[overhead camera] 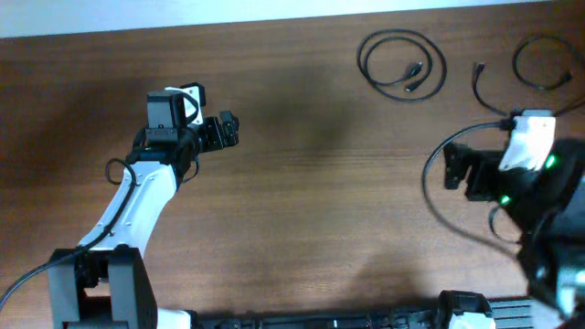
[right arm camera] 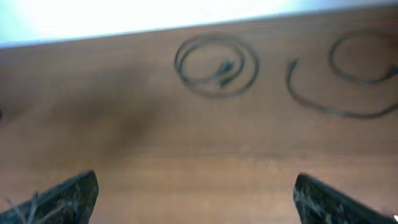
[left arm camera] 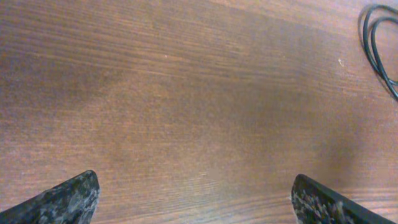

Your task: Untangle cables

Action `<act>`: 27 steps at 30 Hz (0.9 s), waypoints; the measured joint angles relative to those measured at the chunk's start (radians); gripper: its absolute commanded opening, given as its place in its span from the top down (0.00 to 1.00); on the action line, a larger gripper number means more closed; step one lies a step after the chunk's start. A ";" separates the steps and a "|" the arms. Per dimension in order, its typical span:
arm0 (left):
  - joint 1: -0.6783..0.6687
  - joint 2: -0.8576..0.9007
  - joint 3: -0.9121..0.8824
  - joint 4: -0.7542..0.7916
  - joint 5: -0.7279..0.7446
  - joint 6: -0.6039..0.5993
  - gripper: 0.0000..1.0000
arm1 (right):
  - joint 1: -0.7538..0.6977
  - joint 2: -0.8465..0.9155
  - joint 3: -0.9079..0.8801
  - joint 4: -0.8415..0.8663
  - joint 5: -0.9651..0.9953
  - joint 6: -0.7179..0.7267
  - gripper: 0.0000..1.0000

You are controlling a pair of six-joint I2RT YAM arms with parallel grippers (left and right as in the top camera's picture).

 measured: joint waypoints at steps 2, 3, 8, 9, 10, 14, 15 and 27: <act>0.000 0.000 0.000 -0.001 0.000 0.000 0.01 | 0.043 -0.119 -0.208 0.251 -0.006 -0.002 0.01; 0.000 0.000 0.000 -0.002 0.000 0.000 0.01 | 0.061 -0.182 -0.328 0.355 -0.009 -0.002 0.01; 0.000 -0.003 0.000 -0.004 0.000 0.000 0.01 | 0.068 -0.568 -0.803 0.769 0.013 0.012 0.01; 0.000 -0.003 0.000 -0.002 0.000 0.000 0.01 | 0.068 -0.646 -0.873 0.800 0.047 0.040 0.01; 0.000 -0.003 0.000 0.000 0.000 0.000 0.01 | 0.068 -0.678 -0.906 0.820 0.063 0.055 0.01; 0.000 -0.003 -0.001 0.000 0.000 0.000 0.01 | 0.068 -0.770 -1.067 0.858 0.109 0.077 0.01; 0.000 -0.003 -0.001 -0.001 0.000 0.000 0.01 | 0.068 -0.770 -1.069 0.846 0.121 0.078 0.01; 0.000 -0.003 -0.001 -0.001 0.000 0.000 0.01 | 0.068 -0.770 -1.069 0.840 0.135 0.008 0.02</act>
